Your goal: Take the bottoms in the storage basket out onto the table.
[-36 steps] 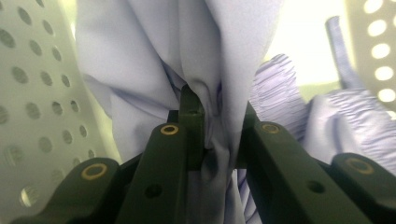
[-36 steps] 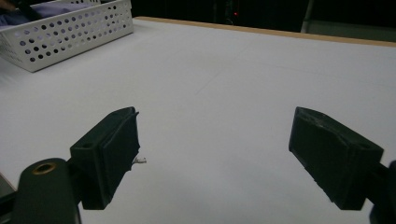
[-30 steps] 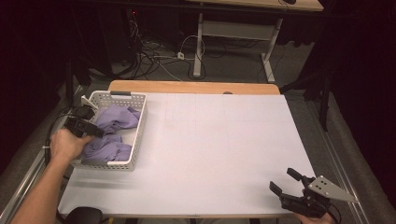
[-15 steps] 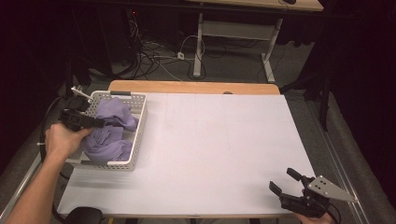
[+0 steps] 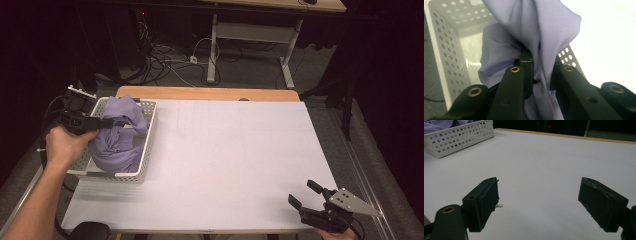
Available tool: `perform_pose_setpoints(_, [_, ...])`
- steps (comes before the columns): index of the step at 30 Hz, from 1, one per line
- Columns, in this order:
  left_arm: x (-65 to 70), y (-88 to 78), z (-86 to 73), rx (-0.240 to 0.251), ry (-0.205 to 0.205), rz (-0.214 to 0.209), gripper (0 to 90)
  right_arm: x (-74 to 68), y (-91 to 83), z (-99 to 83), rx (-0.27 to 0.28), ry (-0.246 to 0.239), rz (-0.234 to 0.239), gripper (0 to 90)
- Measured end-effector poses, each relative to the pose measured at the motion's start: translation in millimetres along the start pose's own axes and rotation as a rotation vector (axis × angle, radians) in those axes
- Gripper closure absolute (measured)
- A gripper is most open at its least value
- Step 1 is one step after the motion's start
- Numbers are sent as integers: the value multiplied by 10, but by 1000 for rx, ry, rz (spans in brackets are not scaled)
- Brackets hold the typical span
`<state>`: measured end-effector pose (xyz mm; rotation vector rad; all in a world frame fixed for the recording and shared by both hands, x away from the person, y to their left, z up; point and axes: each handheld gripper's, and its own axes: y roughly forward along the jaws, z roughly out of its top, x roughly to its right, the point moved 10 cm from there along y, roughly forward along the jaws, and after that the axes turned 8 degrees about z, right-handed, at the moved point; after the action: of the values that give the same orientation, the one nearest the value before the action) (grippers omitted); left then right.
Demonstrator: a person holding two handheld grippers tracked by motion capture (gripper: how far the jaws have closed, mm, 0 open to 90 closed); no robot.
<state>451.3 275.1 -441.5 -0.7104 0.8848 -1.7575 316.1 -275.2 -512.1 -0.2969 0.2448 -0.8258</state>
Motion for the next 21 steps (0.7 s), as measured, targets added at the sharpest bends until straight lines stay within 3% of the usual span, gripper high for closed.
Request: perform_pose_setpoints(21, [124,-220,176,61,0,-47,796,1,1,-1,-1,1,2,174])
